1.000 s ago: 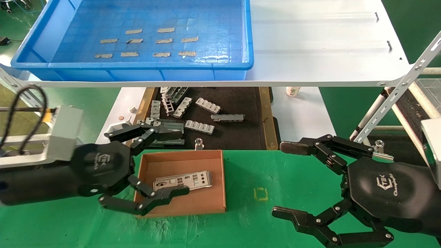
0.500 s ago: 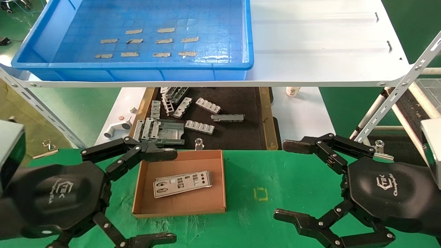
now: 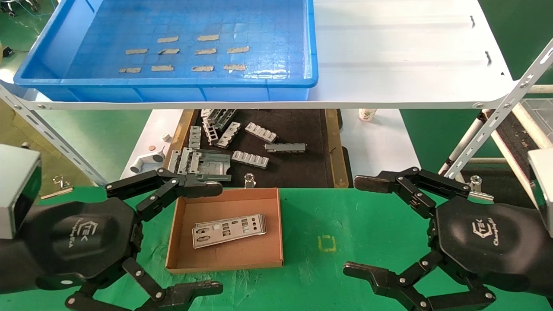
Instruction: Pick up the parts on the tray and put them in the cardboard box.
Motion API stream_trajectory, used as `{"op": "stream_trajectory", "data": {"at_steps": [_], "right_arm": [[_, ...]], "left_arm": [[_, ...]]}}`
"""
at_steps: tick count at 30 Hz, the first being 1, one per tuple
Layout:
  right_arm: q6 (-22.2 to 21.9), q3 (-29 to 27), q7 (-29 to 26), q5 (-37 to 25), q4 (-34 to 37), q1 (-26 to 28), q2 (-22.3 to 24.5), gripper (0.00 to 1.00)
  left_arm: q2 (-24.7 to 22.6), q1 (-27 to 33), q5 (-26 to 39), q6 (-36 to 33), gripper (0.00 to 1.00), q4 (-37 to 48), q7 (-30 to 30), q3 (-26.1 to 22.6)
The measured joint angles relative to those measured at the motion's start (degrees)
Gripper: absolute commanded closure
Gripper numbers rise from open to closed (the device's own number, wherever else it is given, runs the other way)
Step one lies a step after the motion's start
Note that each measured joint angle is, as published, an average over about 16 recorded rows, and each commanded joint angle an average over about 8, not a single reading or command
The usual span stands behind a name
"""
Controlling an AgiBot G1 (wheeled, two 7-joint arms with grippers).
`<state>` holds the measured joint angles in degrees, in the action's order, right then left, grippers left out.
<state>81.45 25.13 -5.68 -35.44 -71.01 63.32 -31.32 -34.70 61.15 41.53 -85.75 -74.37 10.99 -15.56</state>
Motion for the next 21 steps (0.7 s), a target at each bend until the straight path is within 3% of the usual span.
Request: {"op": "stream_trajectory", "data": {"at_steps": [21], "right_arm": [[0.0, 0.0, 0.0, 0.0, 0.0, 0.0, 0.0, 0.0]], "left_arm": [[-0.3, 0.4, 0.3, 0.1, 0.0, 0.9, -0.3, -0.5]]}}
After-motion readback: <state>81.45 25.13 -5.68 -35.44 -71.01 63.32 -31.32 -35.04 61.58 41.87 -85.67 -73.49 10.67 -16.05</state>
